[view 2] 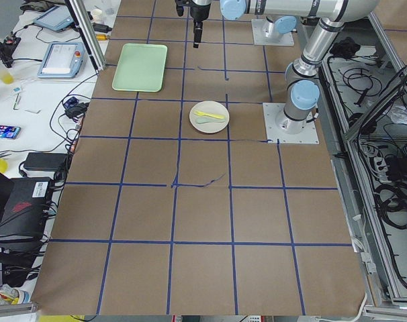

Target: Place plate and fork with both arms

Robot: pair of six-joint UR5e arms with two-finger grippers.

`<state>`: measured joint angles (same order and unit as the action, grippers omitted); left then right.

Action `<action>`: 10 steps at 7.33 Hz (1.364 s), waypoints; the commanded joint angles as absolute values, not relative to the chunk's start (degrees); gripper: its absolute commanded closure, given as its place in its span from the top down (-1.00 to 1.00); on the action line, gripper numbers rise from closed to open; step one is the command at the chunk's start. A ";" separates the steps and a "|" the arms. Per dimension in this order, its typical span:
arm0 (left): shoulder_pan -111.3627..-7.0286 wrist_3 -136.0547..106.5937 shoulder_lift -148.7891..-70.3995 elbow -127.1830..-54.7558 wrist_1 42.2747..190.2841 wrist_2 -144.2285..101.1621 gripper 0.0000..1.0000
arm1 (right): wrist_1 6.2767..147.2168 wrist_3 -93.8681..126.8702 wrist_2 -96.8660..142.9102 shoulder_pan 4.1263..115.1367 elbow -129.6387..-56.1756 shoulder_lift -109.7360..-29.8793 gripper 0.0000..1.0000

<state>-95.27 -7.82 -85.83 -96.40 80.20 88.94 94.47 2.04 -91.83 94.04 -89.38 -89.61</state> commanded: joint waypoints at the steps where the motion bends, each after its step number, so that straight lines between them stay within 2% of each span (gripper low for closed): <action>1: -95.27 -7.82 -85.96 -96.24 80.24 88.95 1.00 | 94.39 2.02 -91.76 94.04 -89.38 -89.65 1.00; 6: -94.49 -6.43 -86.05 -95.80 80.77 89.03 1.00 | 94.39 1.76 -91.93 94.04 -89.47 -89.56 1.00; 7: -90.39 -1.11 -86.31 -97.02 80.86 88.95 1.00 | 94.31 1.76 -92.02 94.04 -89.56 -89.56 1.00; 9: -77.32 13.04 -87.89 -104.55 78.68 88.07 1.00 | 94.22 1.76 -92.02 94.04 -89.65 -89.56 1.00; 10: -73.78 16.31 -88.59 -109.29 72.66 88.24 1.00 | 94.22 1.76 -91.93 94.04 -90.00 -89.56 1.00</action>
<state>-79.34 10.77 -87.76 -103.91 77.76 88.22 94.25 1.76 -92.00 94.04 -89.72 -89.56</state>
